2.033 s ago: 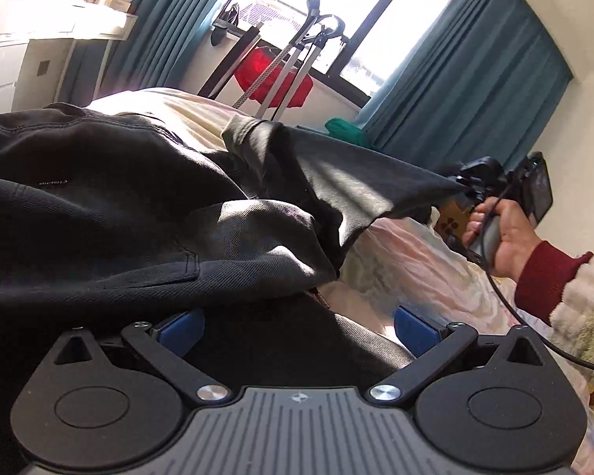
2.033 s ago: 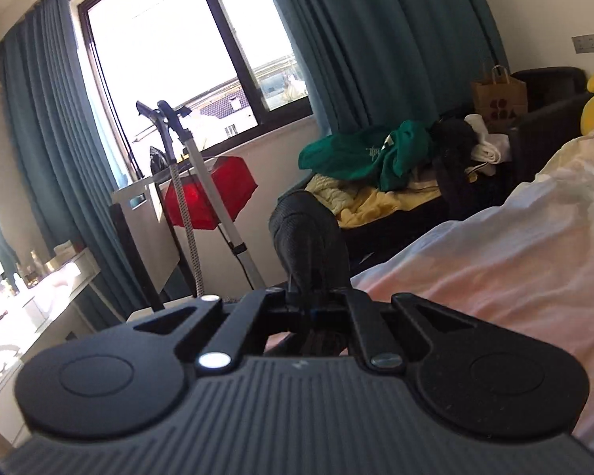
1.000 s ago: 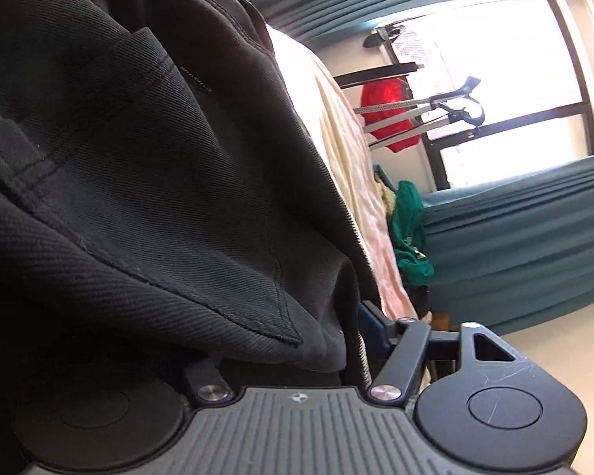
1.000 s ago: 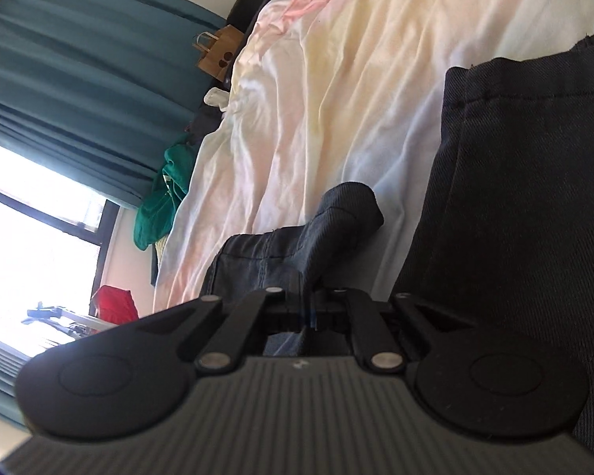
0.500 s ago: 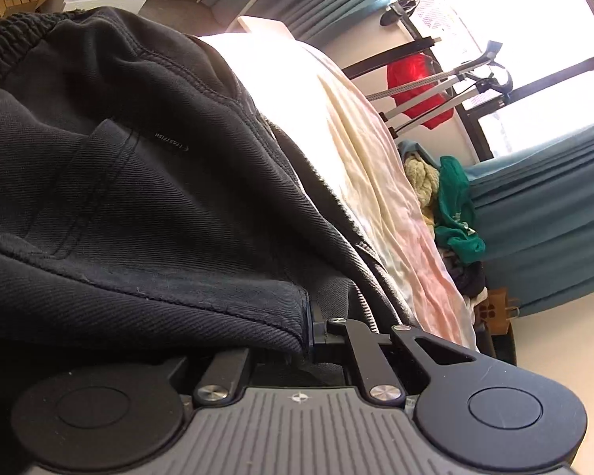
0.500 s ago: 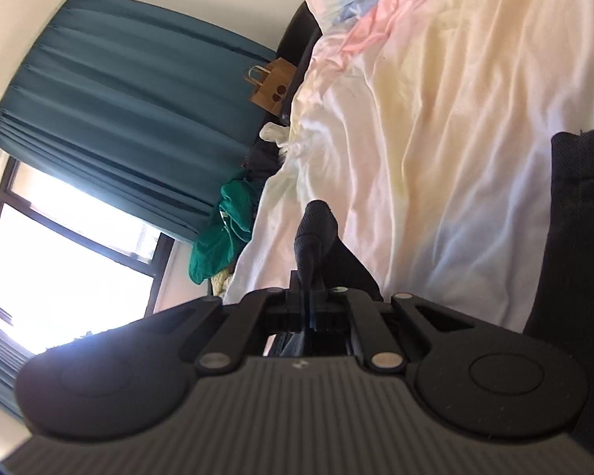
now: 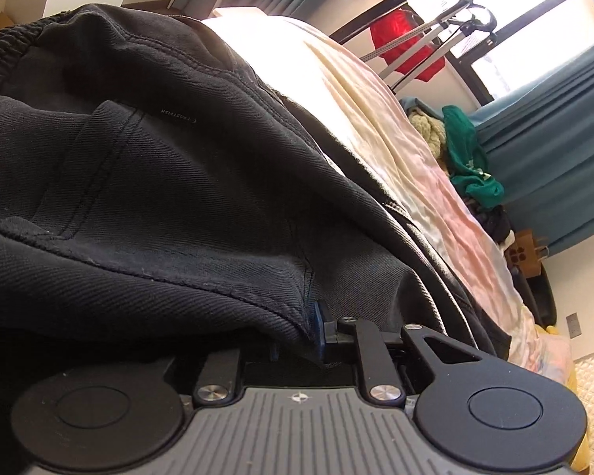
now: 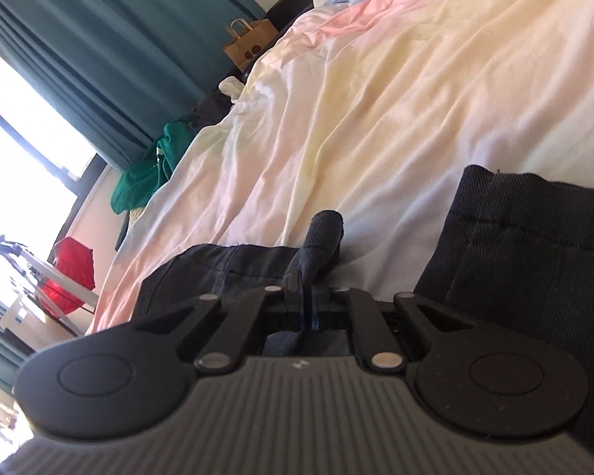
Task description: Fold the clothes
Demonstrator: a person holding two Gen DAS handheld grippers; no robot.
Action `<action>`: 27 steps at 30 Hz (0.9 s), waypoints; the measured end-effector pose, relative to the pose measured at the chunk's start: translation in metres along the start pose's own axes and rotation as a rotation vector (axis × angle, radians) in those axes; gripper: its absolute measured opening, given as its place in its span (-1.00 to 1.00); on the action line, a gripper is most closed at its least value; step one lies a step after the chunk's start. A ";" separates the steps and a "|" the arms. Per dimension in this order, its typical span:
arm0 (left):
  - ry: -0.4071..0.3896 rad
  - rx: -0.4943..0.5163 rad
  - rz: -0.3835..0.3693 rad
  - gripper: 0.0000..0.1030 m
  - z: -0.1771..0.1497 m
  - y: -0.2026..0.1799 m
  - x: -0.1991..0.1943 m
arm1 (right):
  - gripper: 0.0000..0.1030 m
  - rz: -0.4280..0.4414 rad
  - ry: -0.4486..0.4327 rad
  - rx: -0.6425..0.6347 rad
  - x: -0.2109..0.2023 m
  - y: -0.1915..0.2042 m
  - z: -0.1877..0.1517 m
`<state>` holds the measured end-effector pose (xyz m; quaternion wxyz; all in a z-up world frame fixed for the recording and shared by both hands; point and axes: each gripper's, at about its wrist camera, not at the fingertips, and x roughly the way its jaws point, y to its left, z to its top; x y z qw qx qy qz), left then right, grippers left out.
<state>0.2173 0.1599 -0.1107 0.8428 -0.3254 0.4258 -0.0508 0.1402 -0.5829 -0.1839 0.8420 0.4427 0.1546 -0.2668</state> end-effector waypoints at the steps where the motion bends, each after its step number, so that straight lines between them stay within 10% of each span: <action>1: 0.001 0.013 -0.006 -0.35 -0.002 -0.002 -0.003 | -0.81 0.006 0.002 -0.016 -0.007 0.002 0.000; 6: -0.017 0.091 -0.025 0.25 -0.012 -0.018 -0.031 | -0.73 -0.019 -0.016 -0.016 -0.055 0.011 -0.001; 13: -0.036 0.078 0.017 0.60 -0.029 -0.003 -0.111 | 0.43 -0.001 -0.126 -0.165 -0.139 0.038 0.003; 27: -0.053 -0.248 0.152 1.00 -0.044 0.086 -0.264 | 0.44 0.023 -0.072 -0.267 -0.193 0.054 -0.013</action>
